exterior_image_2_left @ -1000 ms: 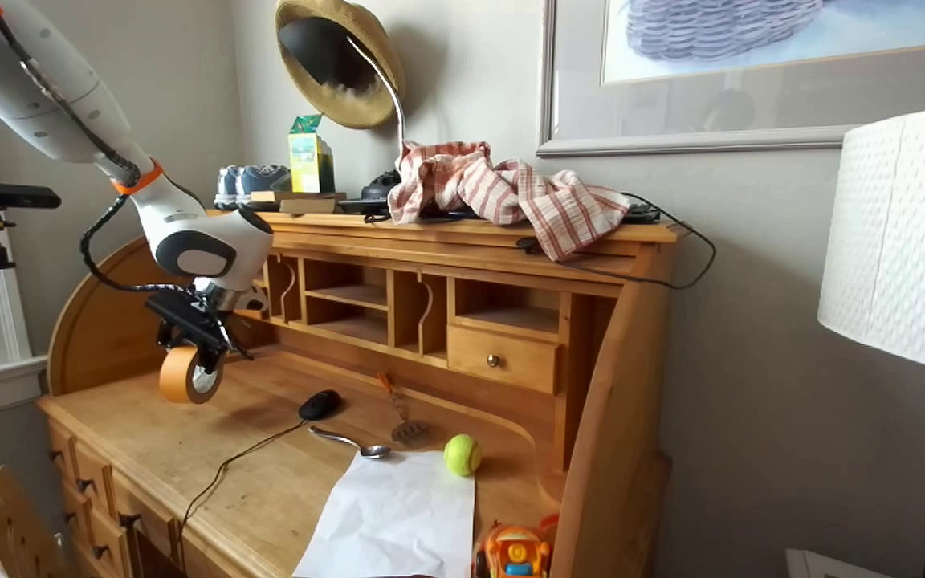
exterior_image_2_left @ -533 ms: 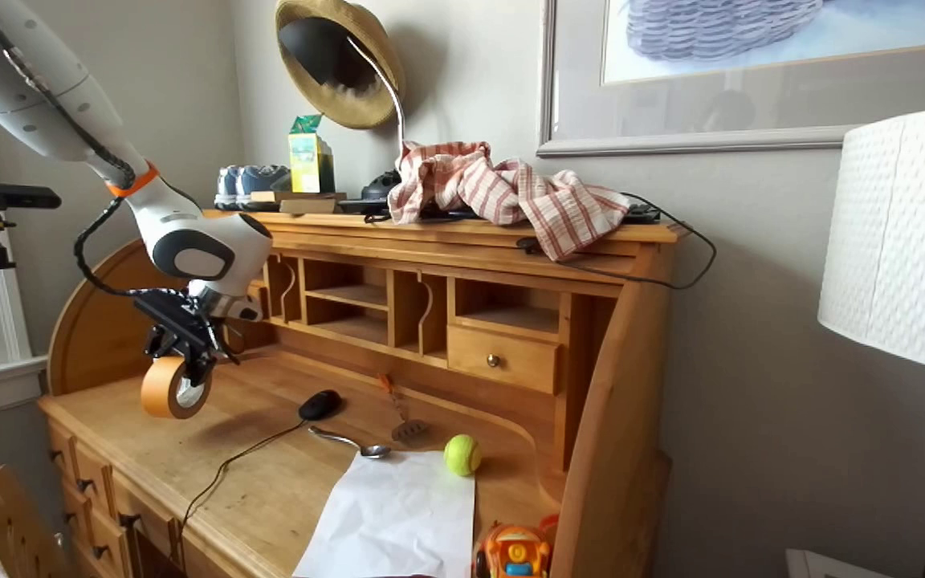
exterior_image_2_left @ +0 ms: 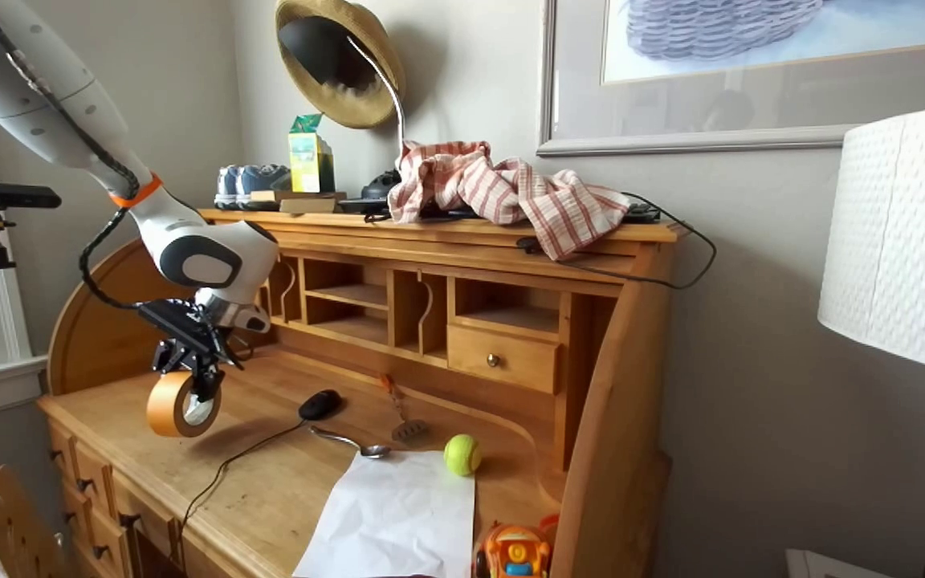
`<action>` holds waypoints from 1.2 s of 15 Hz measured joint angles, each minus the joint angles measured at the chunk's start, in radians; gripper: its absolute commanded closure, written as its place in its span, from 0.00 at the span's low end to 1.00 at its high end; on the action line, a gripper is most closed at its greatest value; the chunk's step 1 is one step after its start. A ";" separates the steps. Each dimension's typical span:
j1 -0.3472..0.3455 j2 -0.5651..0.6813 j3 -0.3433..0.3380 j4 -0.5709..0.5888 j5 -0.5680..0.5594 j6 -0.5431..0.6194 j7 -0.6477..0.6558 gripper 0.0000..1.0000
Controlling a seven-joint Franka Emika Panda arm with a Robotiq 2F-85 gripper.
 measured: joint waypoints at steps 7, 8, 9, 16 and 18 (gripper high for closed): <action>-0.001 0.037 -0.004 0.015 -0.001 0.037 -0.002 0.67; -0.001 0.044 -0.004 0.021 -0.001 0.037 -0.002 0.60; -0.001 0.051 -0.004 0.026 -0.001 0.037 -0.002 0.52; -0.002 0.061 -0.004 0.051 -0.001 0.037 -0.002 0.01; -0.002 0.061 -0.004 0.054 -0.001 0.037 -0.001 0.00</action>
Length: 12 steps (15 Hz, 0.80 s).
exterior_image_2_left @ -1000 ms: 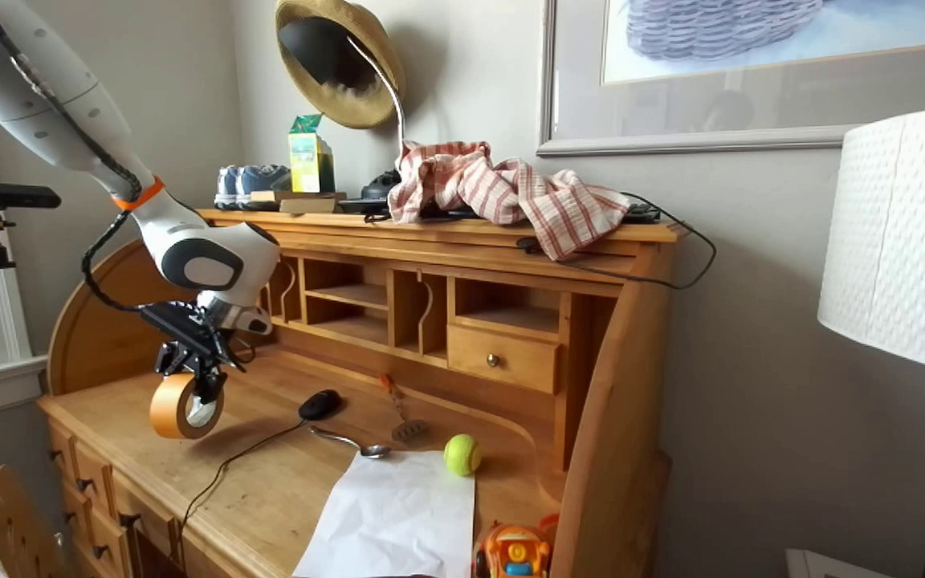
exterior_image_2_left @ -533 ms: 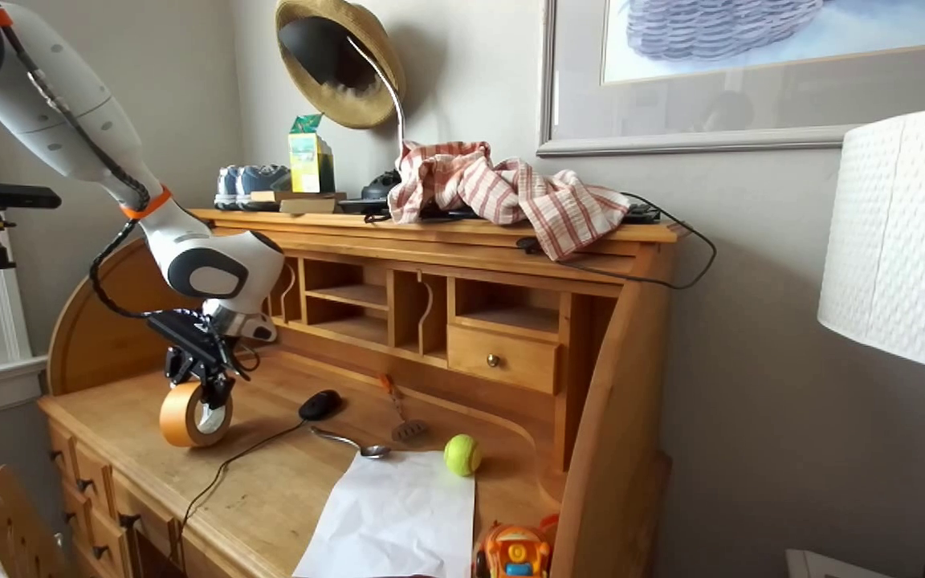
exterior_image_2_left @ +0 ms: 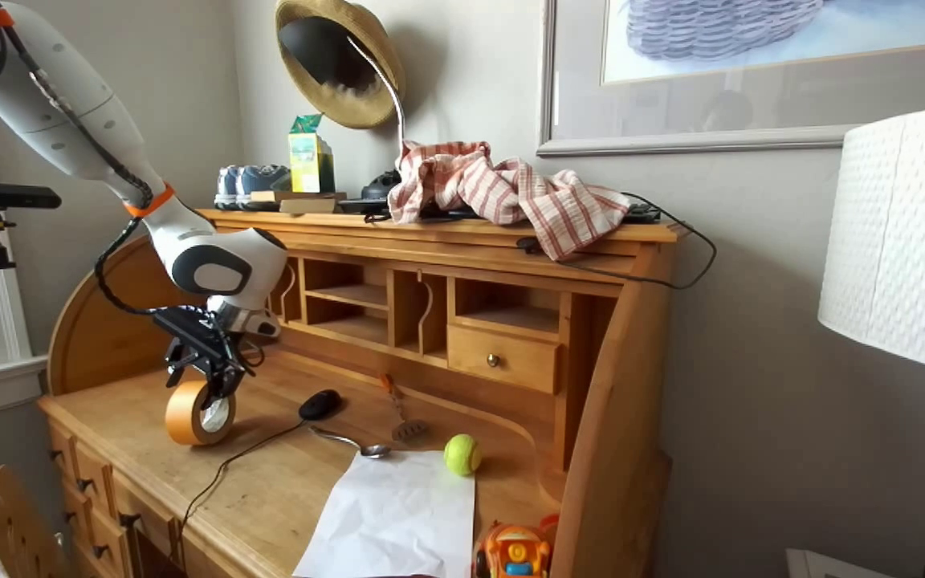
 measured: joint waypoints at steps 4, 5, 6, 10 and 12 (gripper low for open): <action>0.000 0.000 0.000 0.000 -0.003 -0.002 0.001 0.00; 0.000 0.000 0.000 0.001 -0.003 -0.005 0.001 0.00; 0.000 0.000 0.000 0.001 -0.004 -0.014 0.005 0.00; 0.000 0.010 -0.006 0.016 -0.015 -0.098 0.054 0.00; 0.003 0.021 -0.013 0.029 -0.028 -0.127 0.098 0.00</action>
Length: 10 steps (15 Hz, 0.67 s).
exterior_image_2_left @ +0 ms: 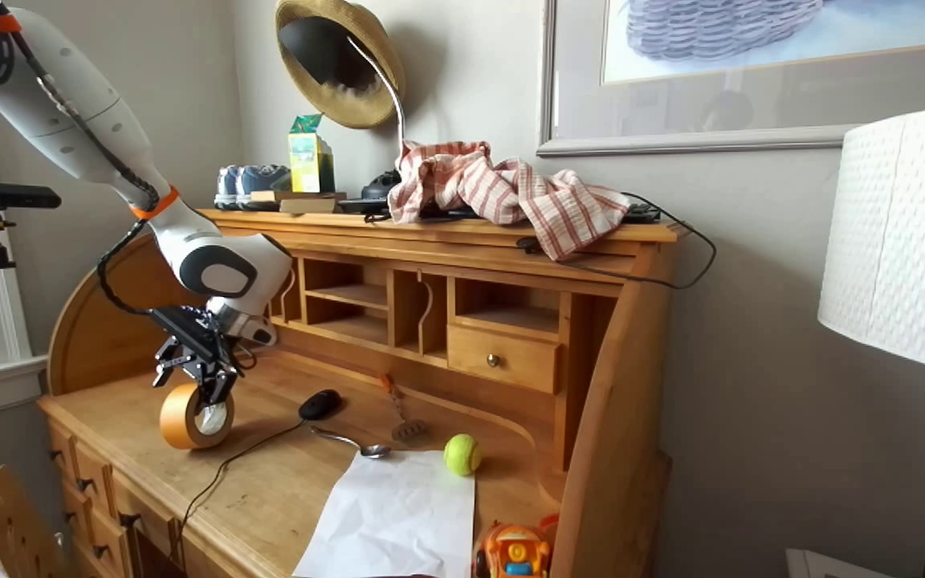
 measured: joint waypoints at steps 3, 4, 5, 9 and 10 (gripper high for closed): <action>0.016 0.009 -0.023 0.014 -0.041 -0.003 0.082 0.00; 0.026 0.011 -0.033 0.019 -0.062 -0.003 0.115 0.00; 0.035 0.012 -0.042 0.025 -0.084 -0.003 0.146 0.00; 0.072 0.012 -0.069 0.044 -0.165 -0.003 0.257 0.00; 0.079 0.012 -0.073 0.048 -0.182 -0.003 0.279 0.00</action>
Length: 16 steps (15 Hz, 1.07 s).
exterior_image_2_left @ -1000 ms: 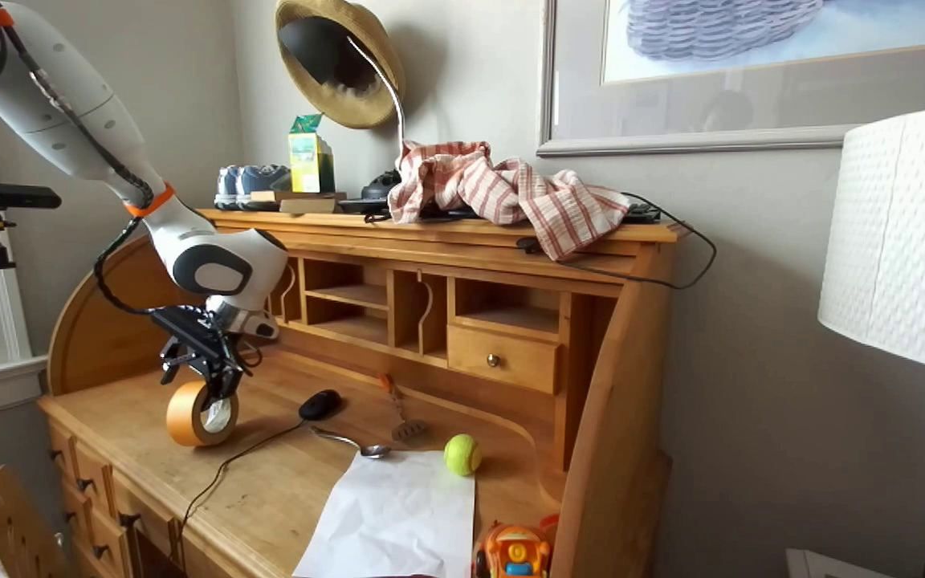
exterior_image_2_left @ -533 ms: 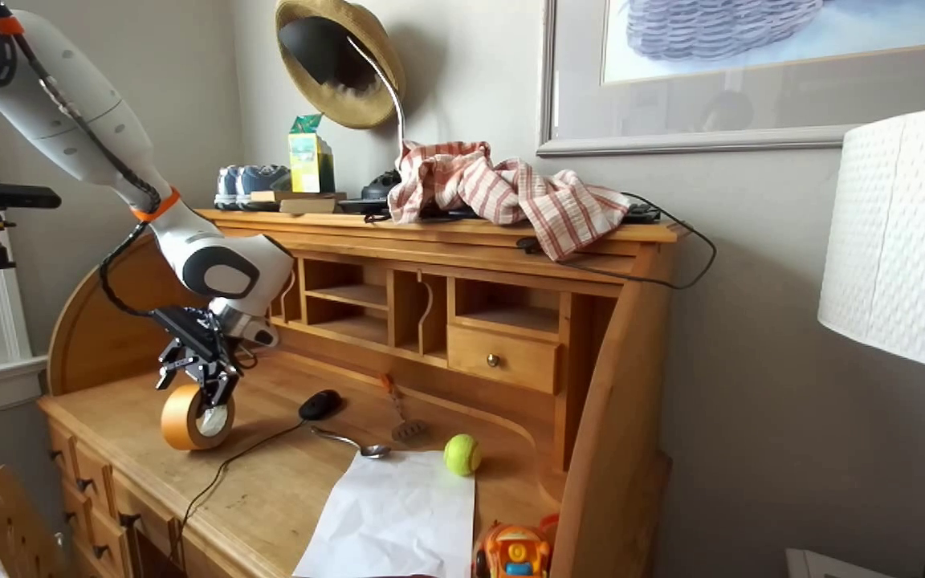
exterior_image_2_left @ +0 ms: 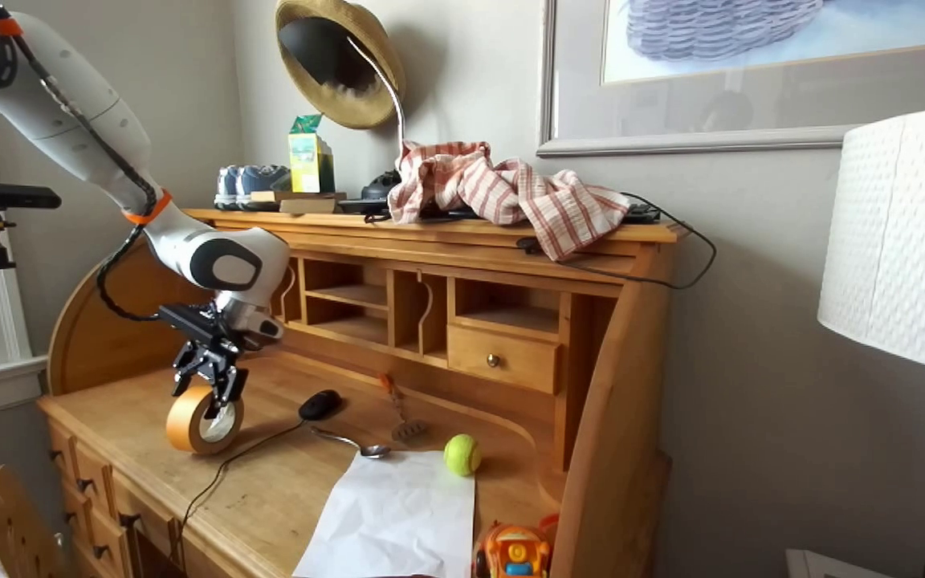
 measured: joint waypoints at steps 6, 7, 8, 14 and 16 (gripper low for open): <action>0.028 0.000 -0.012 0.013 -0.065 -0.022 0.090 0.00; 0.031 0.000 -0.012 0.017 -0.074 -0.033 0.101 0.00; 0.034 -0.002 -0.012 0.020 -0.083 -0.044 0.113 0.00; 0.051 -0.026 -0.017 0.038 -0.143 -0.154 0.149 0.14; 0.054 -0.030 -0.019 0.046 -0.159 -0.190 0.154 0.34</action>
